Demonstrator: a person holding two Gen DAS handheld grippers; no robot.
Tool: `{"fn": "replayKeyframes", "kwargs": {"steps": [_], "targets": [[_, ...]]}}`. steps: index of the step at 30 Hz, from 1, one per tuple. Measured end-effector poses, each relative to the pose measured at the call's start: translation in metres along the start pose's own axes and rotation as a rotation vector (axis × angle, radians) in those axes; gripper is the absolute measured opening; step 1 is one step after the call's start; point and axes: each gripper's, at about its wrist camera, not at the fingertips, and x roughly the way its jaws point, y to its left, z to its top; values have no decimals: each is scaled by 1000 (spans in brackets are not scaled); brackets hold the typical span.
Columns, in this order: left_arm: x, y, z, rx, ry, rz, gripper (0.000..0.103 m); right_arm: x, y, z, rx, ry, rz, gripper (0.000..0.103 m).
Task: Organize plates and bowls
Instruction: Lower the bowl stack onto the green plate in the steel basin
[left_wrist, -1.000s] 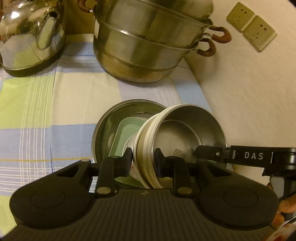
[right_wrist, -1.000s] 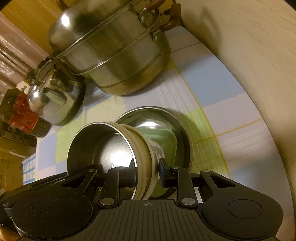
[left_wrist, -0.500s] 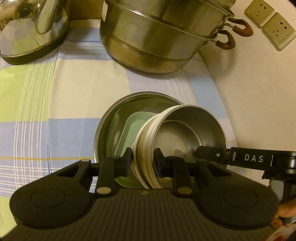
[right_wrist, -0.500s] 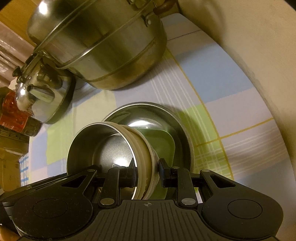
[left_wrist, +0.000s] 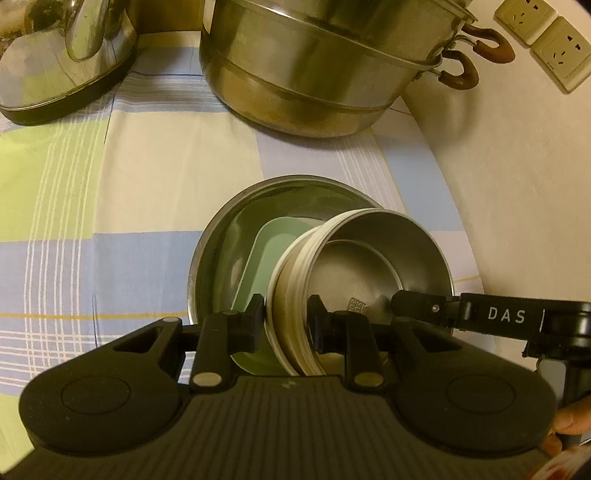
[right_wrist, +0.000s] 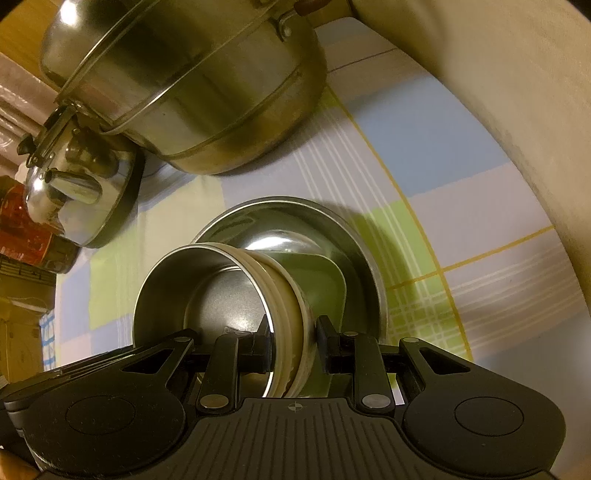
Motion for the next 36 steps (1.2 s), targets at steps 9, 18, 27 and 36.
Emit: {"fn": "replayKeyframes", "kwargs": {"steps": [9,18,27,36], "targets": [[1,-1,1,11,-3,5,22,3,-1,-1,6,-6,7,24],[0,0,-3,27,-16,11,22,2,2,-3,-27,-13,1,24],[-1,-2,-3,40,-22,16,22,1,2,-5,-46,-24,7,24],[-7,-5,-5,58,-36,21,22,-7,1,-4,-69,-54,28,24]]}}
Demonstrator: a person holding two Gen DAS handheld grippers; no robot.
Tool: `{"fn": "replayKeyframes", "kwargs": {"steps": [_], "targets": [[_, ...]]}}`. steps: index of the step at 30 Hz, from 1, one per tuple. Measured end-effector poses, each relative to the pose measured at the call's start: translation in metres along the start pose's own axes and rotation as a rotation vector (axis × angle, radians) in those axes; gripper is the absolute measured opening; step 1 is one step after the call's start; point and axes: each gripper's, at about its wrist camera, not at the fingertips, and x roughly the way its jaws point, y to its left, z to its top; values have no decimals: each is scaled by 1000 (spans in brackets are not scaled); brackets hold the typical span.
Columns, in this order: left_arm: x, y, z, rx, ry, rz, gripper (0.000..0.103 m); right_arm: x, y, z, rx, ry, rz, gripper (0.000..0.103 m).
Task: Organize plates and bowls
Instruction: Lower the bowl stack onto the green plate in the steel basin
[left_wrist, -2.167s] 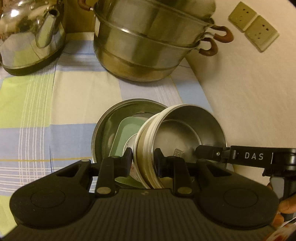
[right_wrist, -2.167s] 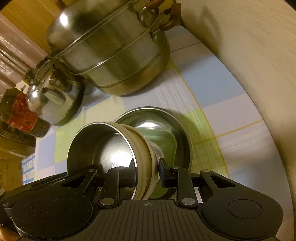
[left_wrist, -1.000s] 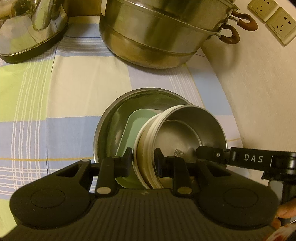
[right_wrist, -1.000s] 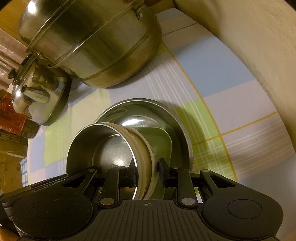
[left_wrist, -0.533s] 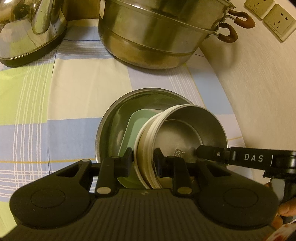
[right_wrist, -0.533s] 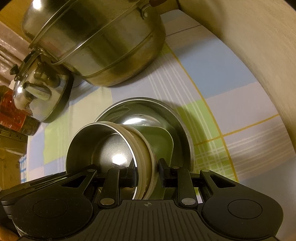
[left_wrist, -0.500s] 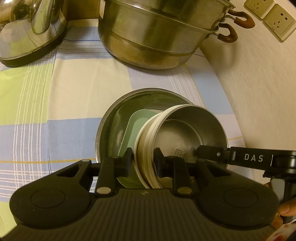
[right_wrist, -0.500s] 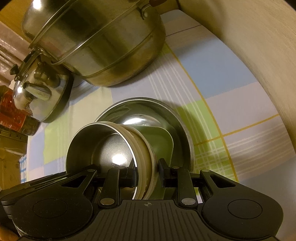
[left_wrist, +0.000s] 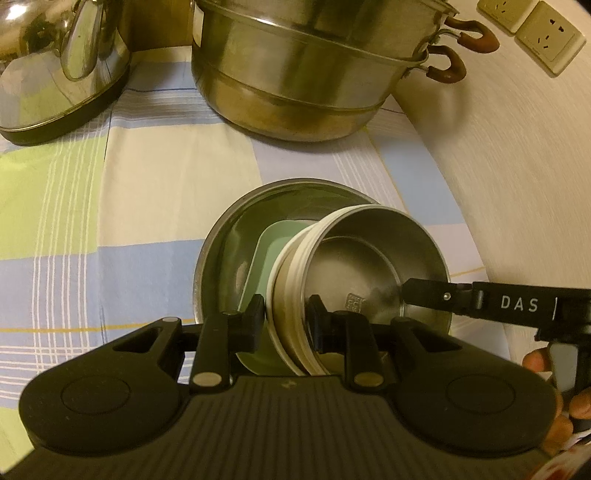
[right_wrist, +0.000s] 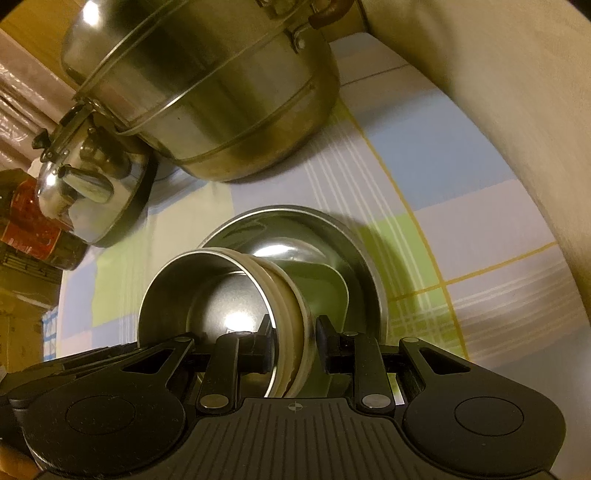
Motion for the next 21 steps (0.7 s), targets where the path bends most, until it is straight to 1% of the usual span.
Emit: {"fn": "replayKeyframes", "kwargs": {"steps": [9,12,13,14,15,16,17,18,21], "targets": [[-21,3,-4,11,-42,-23,22,-11,-8,-7,-6,-35,50,25],[-23,5,-6,5,-42,-41,22,-13,-14,-10,21,-41,90,25],[-23,5,-6,3,-42,-46,21,-15,-15,-11,29,-47,99,25],[-23,6,-6,4,-40,-58,15,-15,-16,-11,36,-50,106,25],[-23,6,-6,4,-38,-70,13,-16,-17,-11,45,-57,111,24],[-23,5,-5,3,-36,-76,13,-17,-17,-11,52,-61,115,24],[-23,4,-5,3,-35,-76,13,-18,-19,-10,61,-59,123,16],[-23,4,-4,5,-36,-73,13,-18,-19,-10,73,-51,136,12],[-22,5,-3,-2,-29,-77,12,-18,-16,-7,80,-37,119,11]]}}
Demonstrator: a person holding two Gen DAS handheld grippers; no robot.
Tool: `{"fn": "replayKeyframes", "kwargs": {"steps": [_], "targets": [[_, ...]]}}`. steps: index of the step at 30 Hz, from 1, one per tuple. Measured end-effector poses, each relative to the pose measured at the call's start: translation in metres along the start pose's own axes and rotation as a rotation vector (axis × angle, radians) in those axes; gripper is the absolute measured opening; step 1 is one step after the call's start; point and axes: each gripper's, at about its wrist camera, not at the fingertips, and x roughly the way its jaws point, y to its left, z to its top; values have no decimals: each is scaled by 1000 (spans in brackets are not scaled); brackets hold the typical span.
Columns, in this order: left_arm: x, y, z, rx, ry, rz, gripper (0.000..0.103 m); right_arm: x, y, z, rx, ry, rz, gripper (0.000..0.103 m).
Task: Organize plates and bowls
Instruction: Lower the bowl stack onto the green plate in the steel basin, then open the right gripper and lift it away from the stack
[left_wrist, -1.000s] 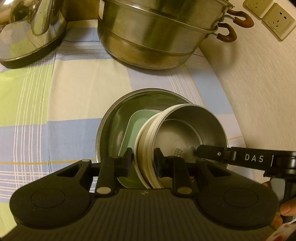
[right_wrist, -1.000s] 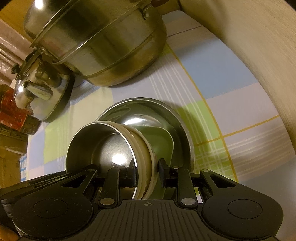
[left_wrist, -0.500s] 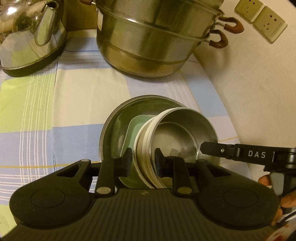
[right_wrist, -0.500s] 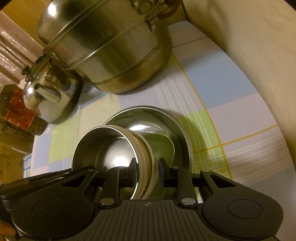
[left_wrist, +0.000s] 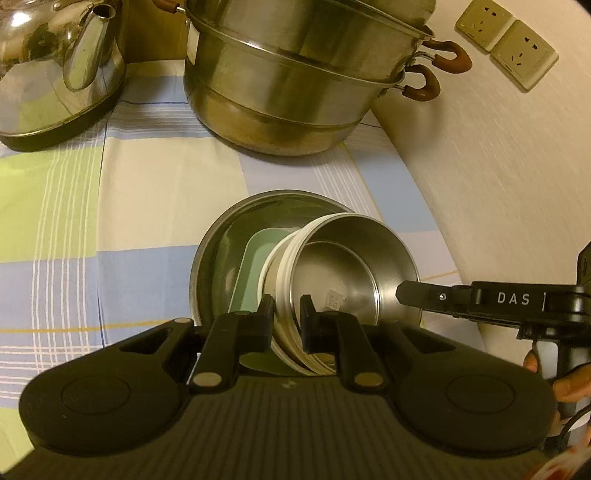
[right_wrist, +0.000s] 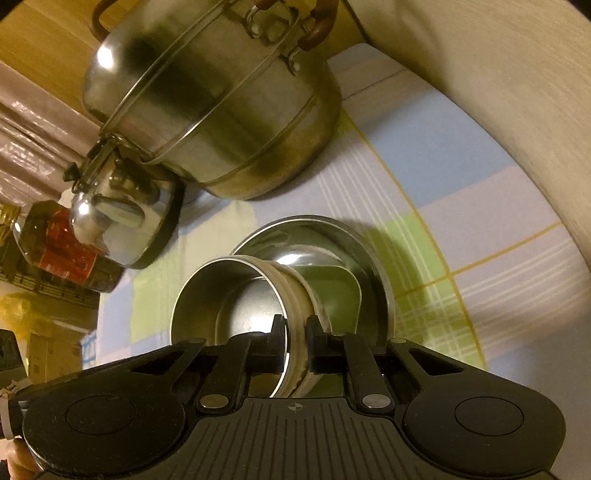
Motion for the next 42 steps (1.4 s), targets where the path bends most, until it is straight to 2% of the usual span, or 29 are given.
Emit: {"fn": "replayKeyframes", "kwargs": {"steps": [7,13,21,22,23,24,26,31,36,42], "targets": [[0,3,5,-20,11,-20,12,0,0,12,82,62,-19,12],[1,4,7,-14,21,-20,12,0,5,20,102,101,-48,12],[-2,2,4,43,8,-5,12,-2,13,16,52,71,-62,14],[-5,2,4,53,-2,-5,12,-6,14,15,42,49,-65,17],[-9,1,5,62,-15,0,12,-10,16,14,32,26,-65,28],[-13,-1,5,72,-28,4,12,-13,17,13,26,8,-66,47],[-24,-2,3,98,-55,2,12,-24,19,8,19,-42,-56,61],[-57,-4,-11,170,-116,6,16,-57,27,-21,-1,-159,-27,63],[-91,-6,-44,269,-166,12,18,-84,45,-74,-73,-268,-57,68],[-120,0,-92,317,-156,-9,19,-94,52,-138,-53,-277,-98,68]]}}
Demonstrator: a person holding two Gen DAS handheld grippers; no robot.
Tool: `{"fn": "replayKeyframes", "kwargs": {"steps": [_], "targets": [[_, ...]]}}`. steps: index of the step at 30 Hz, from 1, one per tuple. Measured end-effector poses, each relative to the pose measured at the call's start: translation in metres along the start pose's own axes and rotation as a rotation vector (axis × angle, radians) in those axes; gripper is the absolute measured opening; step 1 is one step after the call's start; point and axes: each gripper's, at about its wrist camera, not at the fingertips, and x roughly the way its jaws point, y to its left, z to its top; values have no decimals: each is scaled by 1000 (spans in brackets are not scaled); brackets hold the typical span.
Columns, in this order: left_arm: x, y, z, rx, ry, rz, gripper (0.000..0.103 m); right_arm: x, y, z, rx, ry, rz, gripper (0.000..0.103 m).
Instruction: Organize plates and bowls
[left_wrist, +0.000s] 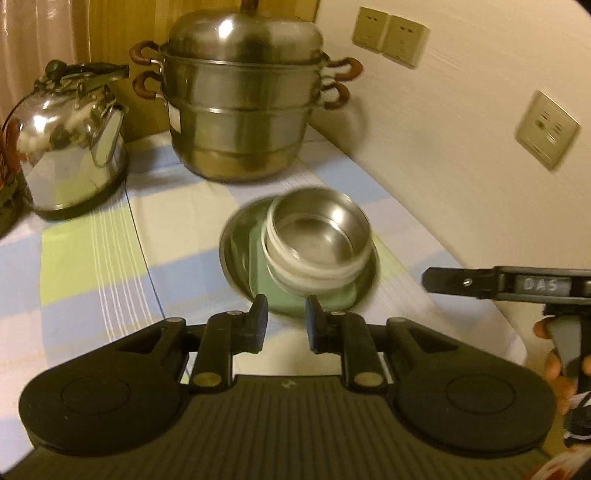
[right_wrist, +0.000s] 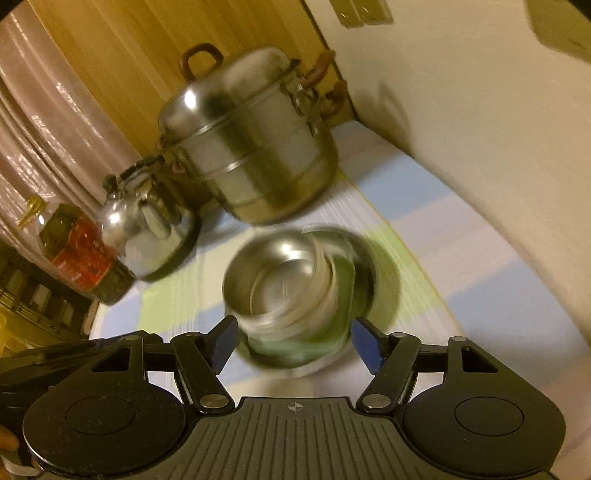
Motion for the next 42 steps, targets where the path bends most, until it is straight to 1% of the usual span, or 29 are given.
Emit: {"fn": "replayKeyframes", "kwargs": {"steps": [5,10,16,24,28,32,42], "targets": [[-26,-8,-34,-39,15,-7,19,-14,11,-37,-23,44,-16,68],[-45,-22,-60,-75,19,-5,19,-33,20,-67,-91,25,-35,68],[-62,-51,-89,-91,14,4,19,-57,21,-93,-134,41,-13,68],[-86,-88,-127,-103,-6,47,19,-97,14,-129,-201,47,5,68],[-98,-106,-145,-113,-22,56,19,-112,7,-144,-208,63,4,68],[-108,-120,-159,-112,-31,64,19,-127,1,-154,-211,61,4,68],[-124,-143,-175,-107,-59,78,19,-150,-10,-168,-223,60,7,68]]}}
